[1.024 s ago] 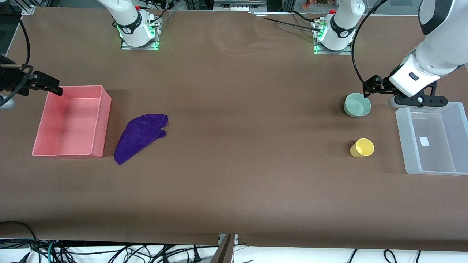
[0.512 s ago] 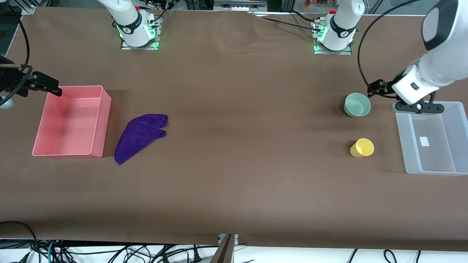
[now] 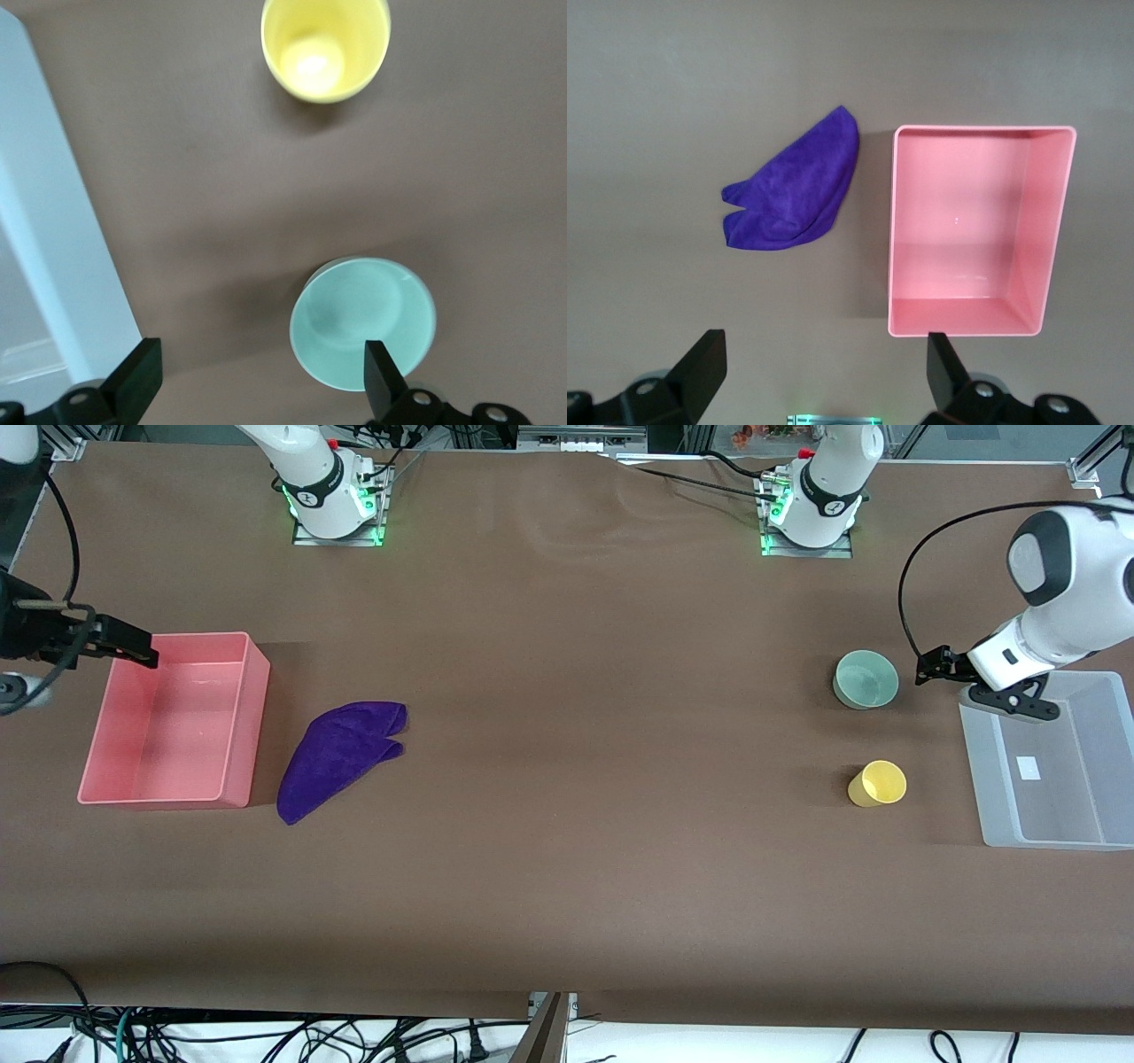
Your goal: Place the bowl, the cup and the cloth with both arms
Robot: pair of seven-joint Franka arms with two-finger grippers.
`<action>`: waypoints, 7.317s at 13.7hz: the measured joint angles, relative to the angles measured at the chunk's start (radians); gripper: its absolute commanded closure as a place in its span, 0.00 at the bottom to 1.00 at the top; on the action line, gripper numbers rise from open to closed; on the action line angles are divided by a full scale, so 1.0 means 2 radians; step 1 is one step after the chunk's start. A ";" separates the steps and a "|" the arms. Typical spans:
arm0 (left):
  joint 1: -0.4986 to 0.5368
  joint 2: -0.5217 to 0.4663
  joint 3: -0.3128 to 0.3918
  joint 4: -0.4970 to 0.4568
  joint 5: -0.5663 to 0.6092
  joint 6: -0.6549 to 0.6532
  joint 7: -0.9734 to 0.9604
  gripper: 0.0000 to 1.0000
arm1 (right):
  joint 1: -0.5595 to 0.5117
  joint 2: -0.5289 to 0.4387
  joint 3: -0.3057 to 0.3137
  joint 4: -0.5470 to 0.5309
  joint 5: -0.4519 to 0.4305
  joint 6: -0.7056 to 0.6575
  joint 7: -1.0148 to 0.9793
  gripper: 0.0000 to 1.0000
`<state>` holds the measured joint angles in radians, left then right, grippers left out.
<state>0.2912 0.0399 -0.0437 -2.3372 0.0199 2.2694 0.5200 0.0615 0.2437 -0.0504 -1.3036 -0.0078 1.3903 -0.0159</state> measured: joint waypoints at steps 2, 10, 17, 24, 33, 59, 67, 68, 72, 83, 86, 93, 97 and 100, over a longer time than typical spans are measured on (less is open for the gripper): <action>0.021 0.034 0.000 -0.026 0.000 0.060 0.035 0.20 | 0.001 0.027 0.000 -0.003 0.000 0.016 0.000 0.00; 0.034 0.120 -0.005 -0.052 -0.122 0.104 0.128 1.00 | 0.011 0.099 0.035 -0.129 0.002 0.212 0.012 0.00; 0.035 0.103 -0.004 -0.006 -0.129 0.041 0.137 1.00 | 0.012 0.099 0.039 -0.323 0.002 0.408 0.025 0.00; 0.078 0.081 0.002 0.208 -0.007 -0.137 0.141 1.00 | 0.012 0.099 0.038 -0.410 0.003 0.504 0.037 1.00; 0.150 0.295 0.002 0.348 0.067 -0.001 0.188 0.74 | 0.013 0.073 0.039 -0.357 0.003 0.428 0.069 1.00; 0.078 0.318 -0.150 0.310 0.067 -0.050 -0.161 1.00 | -0.001 0.067 -0.172 -0.174 0.017 0.108 -0.298 0.00; 0.085 0.213 -0.147 0.339 0.068 -0.182 -0.139 1.00 | 0.007 0.007 -0.045 -0.003 0.011 -0.062 -0.191 0.00; 0.095 0.199 -0.144 0.340 0.068 -0.190 -0.117 1.00 | 0.007 0.001 -0.029 -0.002 0.006 -0.062 -0.188 0.00; 0.181 0.192 -0.135 0.342 0.096 -0.184 0.015 1.00 | 0.007 -0.013 0.004 -0.002 -0.002 -0.063 -0.110 0.00; 0.283 0.305 -0.143 0.346 0.121 0.005 0.151 0.00 | -0.005 -0.048 0.003 -0.011 -0.005 0.012 -0.087 0.00; 0.283 0.281 -0.174 0.362 0.121 -0.056 0.137 0.00 | -0.007 -0.046 0.003 -0.017 -0.005 0.012 -0.087 0.00; 0.235 0.172 -0.323 0.431 0.121 -0.353 -0.079 0.00 | -0.009 -0.043 0.003 -0.018 -0.005 0.013 -0.087 0.00; 0.147 0.169 -0.323 0.481 0.121 -0.418 -0.164 0.00 | -0.009 -0.042 0.003 -0.018 -0.005 0.013 -0.087 0.00; 0.076 0.149 -0.257 0.483 0.075 -0.424 -0.180 0.00 | -0.009 -0.040 0.003 -0.018 -0.005 0.013 -0.087 0.00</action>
<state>0.4433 0.3389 -0.5585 -1.3710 0.1694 1.4206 0.1603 0.0438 0.1628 -0.0443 -1.3403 -0.0178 1.4166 -0.1909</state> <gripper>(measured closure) 0.000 0.000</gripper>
